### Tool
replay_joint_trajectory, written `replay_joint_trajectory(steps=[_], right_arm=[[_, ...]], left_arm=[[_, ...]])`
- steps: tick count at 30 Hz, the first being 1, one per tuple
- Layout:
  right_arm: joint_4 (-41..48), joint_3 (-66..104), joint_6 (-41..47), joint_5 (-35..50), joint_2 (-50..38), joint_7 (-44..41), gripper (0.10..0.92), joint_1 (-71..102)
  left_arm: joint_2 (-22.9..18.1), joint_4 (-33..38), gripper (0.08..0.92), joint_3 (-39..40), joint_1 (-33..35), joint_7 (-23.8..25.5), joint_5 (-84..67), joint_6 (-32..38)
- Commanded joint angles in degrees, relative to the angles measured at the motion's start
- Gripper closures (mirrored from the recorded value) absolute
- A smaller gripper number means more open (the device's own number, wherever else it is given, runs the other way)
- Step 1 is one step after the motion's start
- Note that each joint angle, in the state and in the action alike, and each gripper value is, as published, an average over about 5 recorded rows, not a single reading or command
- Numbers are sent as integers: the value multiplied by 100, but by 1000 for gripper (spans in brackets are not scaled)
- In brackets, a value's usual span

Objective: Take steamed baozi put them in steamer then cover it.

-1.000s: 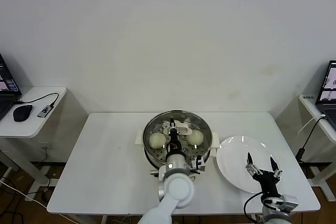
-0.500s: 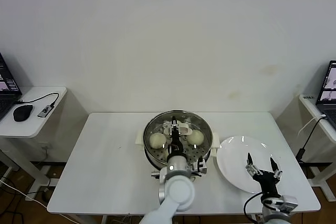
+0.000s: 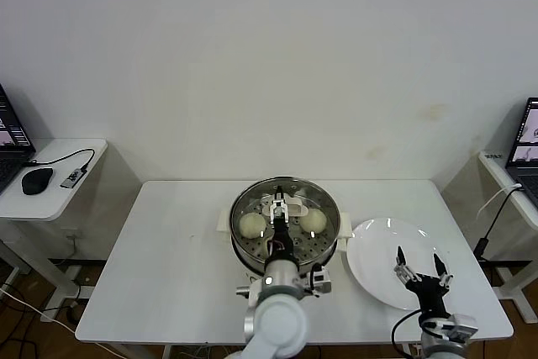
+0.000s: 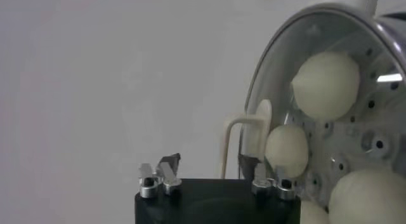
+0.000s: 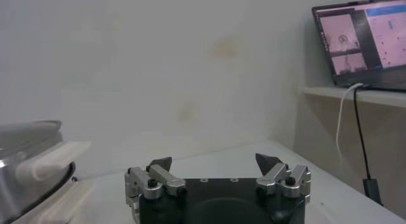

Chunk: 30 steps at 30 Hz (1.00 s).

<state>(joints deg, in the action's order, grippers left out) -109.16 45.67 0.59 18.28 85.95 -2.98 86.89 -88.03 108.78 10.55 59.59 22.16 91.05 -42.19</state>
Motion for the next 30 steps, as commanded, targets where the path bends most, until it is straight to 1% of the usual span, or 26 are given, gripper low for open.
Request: replay_joint_trajectory(steps=[1,3,6,7,11,14,16,18,21,24,26,30], right_arm=[[-38,-10,-13,17,-11,-23,203,39],[-86,-21,-14,67,-29,-55,203,83],[-188,-65,9,182,-121,-99,203,170],[-219,-91,12,205,-176,-109,203,207],[-317,-234,13,216,-449,-119,203,406],[-369,-338,29,212,-630,-108,203,569],[-401,-392,25,210,-723,-102,203,676],[-420,-432,7,212,-794,-93,203,770],[-363,-493,-76,204,-839,-72,203,864],[-271,-575,-175,186,-830,-31,203,920],[-254,-629,-254,183,-807,60,203,962],[-331,-637,-218,137,-760,243,203,1106]], left_arm=[[212,1094,180,-187,383,33,-873,-180],[307,1445,178,-478,521,-339,-1693,124],[498,1943,177,-1195,760,-1010,-3347,907],[558,2074,177,-1438,828,-1153,-3879,1077],[749,2436,177,-2557,1110,-1443,-6115,1340],[741,2514,177,-3521,1442,-1593,-7462,1687],[725,2444,177,-4028,1787,-1686,-7928,2036],[768,2254,177,-4356,2235,-1785,-8138,2585],[846,1829,177,-4602,2856,-1964,-8132,3674],[823,1469,177,-4727,3233,-2094,-8280,4452],[780,1291,177,-4783,3411,-2153,-8558,4648],[725,1095,177,-4789,3776,-2220,-9111,4619]])
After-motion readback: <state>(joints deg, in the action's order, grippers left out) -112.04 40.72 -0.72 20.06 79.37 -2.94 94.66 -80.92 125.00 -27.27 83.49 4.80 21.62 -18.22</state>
